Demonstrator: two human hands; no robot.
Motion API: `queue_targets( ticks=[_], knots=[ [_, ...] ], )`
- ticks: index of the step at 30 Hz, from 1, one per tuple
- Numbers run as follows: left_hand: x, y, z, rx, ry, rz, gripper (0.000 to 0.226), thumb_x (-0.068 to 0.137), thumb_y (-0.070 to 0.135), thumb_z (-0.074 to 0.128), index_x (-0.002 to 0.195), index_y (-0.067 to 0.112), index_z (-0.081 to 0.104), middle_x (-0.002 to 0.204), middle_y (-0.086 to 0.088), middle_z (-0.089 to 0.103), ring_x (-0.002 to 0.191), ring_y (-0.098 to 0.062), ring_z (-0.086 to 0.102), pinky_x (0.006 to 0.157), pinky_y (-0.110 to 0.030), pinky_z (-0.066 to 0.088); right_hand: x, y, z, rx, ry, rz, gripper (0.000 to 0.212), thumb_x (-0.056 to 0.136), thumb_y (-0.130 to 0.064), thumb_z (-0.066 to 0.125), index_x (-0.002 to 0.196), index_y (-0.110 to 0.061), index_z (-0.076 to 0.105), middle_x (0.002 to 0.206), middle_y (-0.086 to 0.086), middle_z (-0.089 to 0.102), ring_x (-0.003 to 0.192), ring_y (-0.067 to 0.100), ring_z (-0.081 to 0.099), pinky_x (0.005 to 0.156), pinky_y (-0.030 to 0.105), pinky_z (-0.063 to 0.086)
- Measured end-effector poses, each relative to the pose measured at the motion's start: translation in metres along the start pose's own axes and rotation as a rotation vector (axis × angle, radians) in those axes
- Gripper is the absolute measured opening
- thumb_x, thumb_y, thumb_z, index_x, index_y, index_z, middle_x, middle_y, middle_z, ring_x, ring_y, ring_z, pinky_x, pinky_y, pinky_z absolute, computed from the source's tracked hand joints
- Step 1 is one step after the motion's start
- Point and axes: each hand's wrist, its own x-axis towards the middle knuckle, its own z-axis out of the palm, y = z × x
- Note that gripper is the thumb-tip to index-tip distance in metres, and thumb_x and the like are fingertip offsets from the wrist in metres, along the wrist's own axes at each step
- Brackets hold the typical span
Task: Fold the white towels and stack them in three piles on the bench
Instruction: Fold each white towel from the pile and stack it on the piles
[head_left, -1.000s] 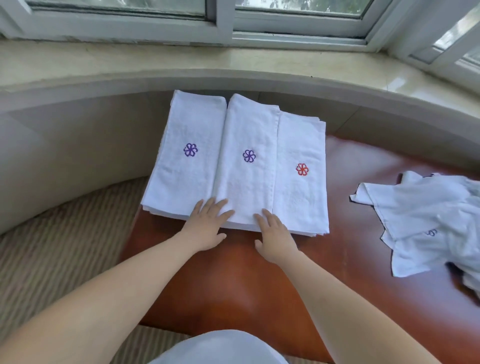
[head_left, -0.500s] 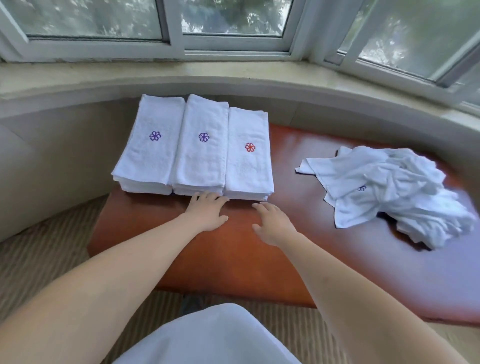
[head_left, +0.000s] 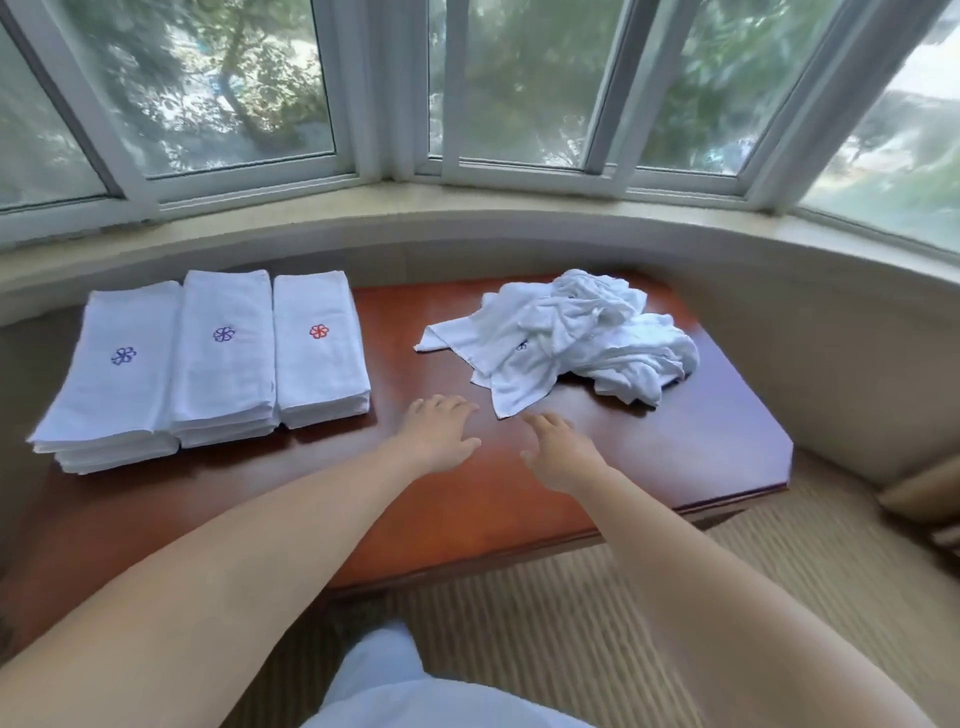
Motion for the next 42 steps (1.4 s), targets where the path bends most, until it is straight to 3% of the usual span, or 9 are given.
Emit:
queue_targets(
  ticks=[10, 17, 34, 39, 42],
  knots=[
    [0.07, 0.097, 0.007, 0.017, -0.081, 0.161, 0.061, 0.099, 0.051, 0.051, 0.153, 0.026, 0.038, 0.157, 0.0, 0.04, 0.145, -0.023, 0.037, 0.118, -0.044, 0.027, -0.019, 0.101, -0.013, 0.111, 0.02, 0.193, 0.063, 0.097, -0.035, 0.057, 0.156, -0.022, 0.036, 0.158, 0.006, 0.039, 0.144, 0.029, 0.037, 0.117, 0.042, 0.034],
    [0.149, 0.126, 0.022, -0.083, -0.132, 0.189, 0.062, 0.099, 0.05, 0.052, 0.154, 0.026, 0.038, 0.158, 0.001, 0.038, 0.144, -0.023, 0.038, 0.118, -0.043, 0.029, 0.028, 0.163, -0.025, 0.117, -0.029, 0.261, 0.064, 0.096, -0.034, 0.056, 0.156, -0.023, 0.037, 0.162, 0.003, 0.034, 0.146, 0.028, 0.035, 0.118, 0.039, 0.033],
    [0.293, 0.076, 0.039, -0.344, -0.29, -0.059, 0.062, 0.1, 0.048, 0.051, 0.153, 0.02, 0.038, 0.159, -0.001, 0.036, 0.14, -0.029, 0.042, 0.11, -0.047, 0.04, 0.215, 0.196, -0.046, 0.052, -0.281, 0.131, 0.065, 0.097, -0.032, 0.054, 0.158, -0.023, 0.034, 0.165, 0.003, 0.028, 0.147, 0.028, 0.034, 0.113, 0.044, 0.04],
    [0.322, 0.071, 0.04, -0.499, -0.3, -0.198, 0.062, 0.099, 0.049, 0.052, 0.152, 0.02, 0.039, 0.158, -0.005, 0.037, 0.139, -0.03, 0.044, 0.106, -0.044, 0.045, 0.266, 0.211, -0.051, 0.084, -0.302, 0.084, 0.067, 0.096, -0.031, 0.054, 0.158, -0.026, 0.032, 0.163, 0.0, 0.03, 0.141, 0.026, 0.041, 0.104, 0.042, 0.046],
    [0.342, 0.076, 0.04, -0.565, -0.313, -0.257, 0.062, 0.088, 0.058, 0.041, 0.135, 0.02, 0.054, 0.147, -0.003, 0.049, 0.129, -0.028, 0.052, 0.103, -0.042, 0.047, 0.295, 0.225, -0.055, 0.158, -0.271, 0.093, 0.069, 0.096, -0.027, 0.057, 0.159, -0.026, 0.029, 0.161, 0.003, 0.032, 0.133, 0.027, 0.05, 0.098, 0.038, 0.046]
  ],
)
